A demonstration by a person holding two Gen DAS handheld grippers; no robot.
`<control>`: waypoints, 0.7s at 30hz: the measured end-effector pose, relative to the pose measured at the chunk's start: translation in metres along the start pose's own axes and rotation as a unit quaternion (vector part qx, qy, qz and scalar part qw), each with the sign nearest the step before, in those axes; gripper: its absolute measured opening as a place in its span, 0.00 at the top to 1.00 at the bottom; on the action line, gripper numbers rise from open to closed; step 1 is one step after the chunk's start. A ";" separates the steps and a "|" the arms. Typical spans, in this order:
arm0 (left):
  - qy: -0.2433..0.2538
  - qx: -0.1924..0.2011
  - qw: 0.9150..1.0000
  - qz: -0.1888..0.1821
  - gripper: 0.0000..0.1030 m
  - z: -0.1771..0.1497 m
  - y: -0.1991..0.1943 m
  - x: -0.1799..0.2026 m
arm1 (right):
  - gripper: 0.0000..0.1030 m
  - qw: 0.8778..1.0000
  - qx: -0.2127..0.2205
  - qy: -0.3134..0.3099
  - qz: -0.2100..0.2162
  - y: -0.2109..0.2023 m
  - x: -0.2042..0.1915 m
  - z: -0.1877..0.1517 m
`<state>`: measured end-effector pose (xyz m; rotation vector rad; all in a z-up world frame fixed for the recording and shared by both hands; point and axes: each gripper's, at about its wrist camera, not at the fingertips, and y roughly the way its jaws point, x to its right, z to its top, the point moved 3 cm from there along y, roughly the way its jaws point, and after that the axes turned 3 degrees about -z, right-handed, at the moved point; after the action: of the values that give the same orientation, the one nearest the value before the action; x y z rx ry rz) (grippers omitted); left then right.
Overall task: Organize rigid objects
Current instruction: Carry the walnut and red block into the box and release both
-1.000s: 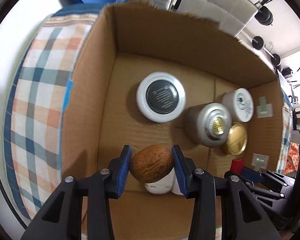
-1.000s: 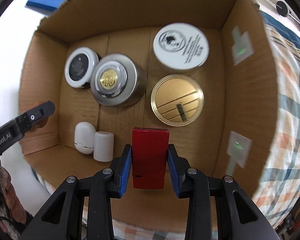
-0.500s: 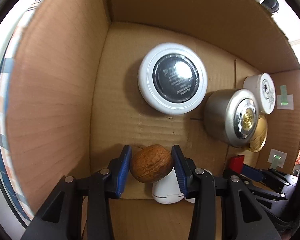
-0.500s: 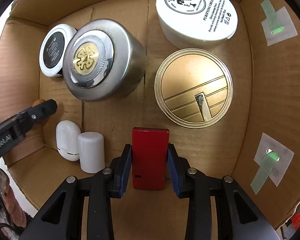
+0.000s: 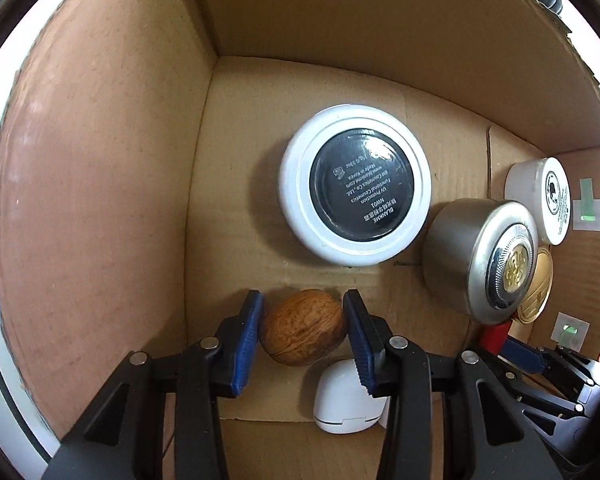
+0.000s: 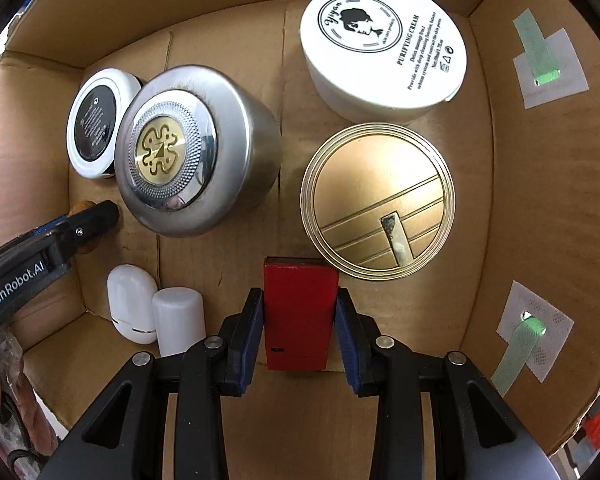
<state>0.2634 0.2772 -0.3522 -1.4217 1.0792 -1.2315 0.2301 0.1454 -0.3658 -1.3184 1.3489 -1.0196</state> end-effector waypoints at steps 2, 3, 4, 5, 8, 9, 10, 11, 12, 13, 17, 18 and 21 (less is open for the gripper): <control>0.001 0.000 1.000 0.001 0.62 0.002 0.000 0.001 | 0.64 1.000 0.001 0.002 -0.002 -0.005 0.002 0.010; 0.002 0.000 1.000 0.002 0.62 0.002 0.000 0.002 | 0.64 1.000 0.002 0.002 -0.002 -0.006 0.006 0.004; 0.002 0.001 1.000 0.002 0.62 0.003 0.000 0.001 | 0.64 1.000 0.003 0.003 -0.003 -0.009 0.008 0.006; 0.001 0.001 1.000 0.003 0.62 -0.005 0.001 0.006 | 0.64 1.000 0.003 0.003 -0.005 -0.010 0.009 0.007; 0.001 -0.003 1.000 -0.001 0.62 -0.004 0.000 0.005 | 0.64 1.000 0.002 0.001 -0.007 -0.011 0.009 0.005; -0.002 -0.005 1.000 -0.003 0.62 -0.003 -0.001 0.004 | 0.63 1.000 0.002 0.001 -0.007 -0.014 0.010 0.006; -0.004 -0.007 1.000 -0.002 0.62 0.001 -0.003 0.001 | 0.63 1.000 0.002 0.002 -0.007 -0.015 0.011 0.006; -0.007 -0.009 1.000 -0.002 0.62 0.002 -0.003 -0.001 | 0.63 1.000 0.002 0.004 -0.008 -0.016 0.012 0.005; -0.010 -0.013 1.000 -0.002 0.62 0.001 -0.002 -0.002 | 0.62 1.000 0.002 0.006 -0.012 -0.017 0.014 0.006; -0.011 -0.016 1.000 -0.003 0.62 -0.001 -0.002 -0.004 | 0.61 1.000 0.001 0.007 -0.013 -0.013 0.012 0.002; -0.017 -0.028 0.999 -0.005 0.54 -0.014 0.001 -0.008 | 0.49 1.000 -0.003 0.010 -0.013 -0.016 0.018 -0.002; -0.019 -0.028 0.999 -0.007 0.52 -0.016 -0.001 -0.008 | 0.44 1.000 -0.002 0.011 -0.012 -0.018 0.019 -0.004; -0.020 -0.019 1.000 -0.014 0.47 -0.023 -0.011 -0.006 | 0.43 1.000 0.003 0.011 -0.010 -0.027 0.023 -0.009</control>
<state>0.2405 0.2825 -0.3413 -1.4884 1.0636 -1.2019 0.2272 0.1197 -0.3389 -1.3215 1.3519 -1.0537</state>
